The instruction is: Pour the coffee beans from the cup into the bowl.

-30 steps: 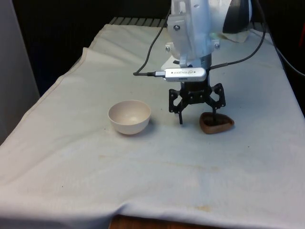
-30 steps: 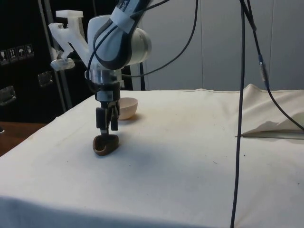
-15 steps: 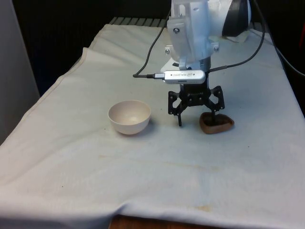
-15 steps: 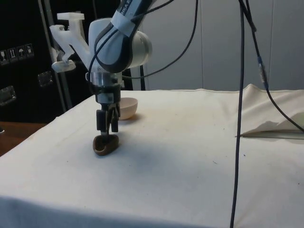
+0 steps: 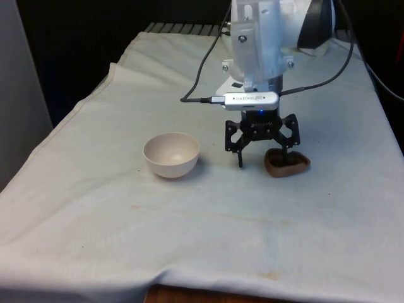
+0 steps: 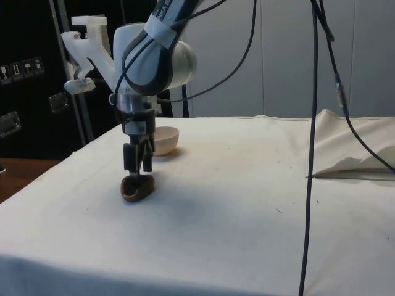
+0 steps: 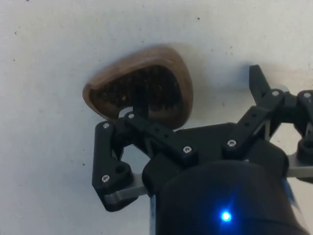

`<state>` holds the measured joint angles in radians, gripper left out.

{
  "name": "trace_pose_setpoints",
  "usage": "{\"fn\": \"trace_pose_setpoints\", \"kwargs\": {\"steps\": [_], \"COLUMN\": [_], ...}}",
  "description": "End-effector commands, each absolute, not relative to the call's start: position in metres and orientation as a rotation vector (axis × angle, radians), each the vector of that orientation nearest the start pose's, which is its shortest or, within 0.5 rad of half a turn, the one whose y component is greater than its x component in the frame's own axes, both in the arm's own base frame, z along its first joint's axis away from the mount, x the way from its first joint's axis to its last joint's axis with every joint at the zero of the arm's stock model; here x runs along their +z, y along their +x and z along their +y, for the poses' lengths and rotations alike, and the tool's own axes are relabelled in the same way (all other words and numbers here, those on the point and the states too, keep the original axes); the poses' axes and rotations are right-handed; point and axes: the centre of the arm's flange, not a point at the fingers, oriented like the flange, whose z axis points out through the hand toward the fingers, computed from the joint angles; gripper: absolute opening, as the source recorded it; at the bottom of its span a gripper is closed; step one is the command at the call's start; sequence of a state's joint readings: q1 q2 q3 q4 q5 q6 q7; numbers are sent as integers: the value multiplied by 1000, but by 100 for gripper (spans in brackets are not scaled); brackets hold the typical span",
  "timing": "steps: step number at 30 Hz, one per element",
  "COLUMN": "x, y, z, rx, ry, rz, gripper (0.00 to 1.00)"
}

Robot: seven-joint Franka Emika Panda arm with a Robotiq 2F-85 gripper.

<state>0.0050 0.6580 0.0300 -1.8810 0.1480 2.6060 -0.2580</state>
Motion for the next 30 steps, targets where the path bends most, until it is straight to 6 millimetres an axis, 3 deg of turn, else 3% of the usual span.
{"fn": "trace_pose_setpoints", "kwargs": {"steps": [1,6,11,12,17,30], "x": [162,162,162,162,162,164], "y": [639,639,639,639,639,639], "z": [19,19,20,20,20,20], "rx": [-125,-128,-131,-131,-131,-127], "ry": [-3054,-3054,-3054,-3054,-3054,-3043], "rz": [-241,-241,-243,-243,-240,-246], "gripper": [99,66,44,34,5,3]}}
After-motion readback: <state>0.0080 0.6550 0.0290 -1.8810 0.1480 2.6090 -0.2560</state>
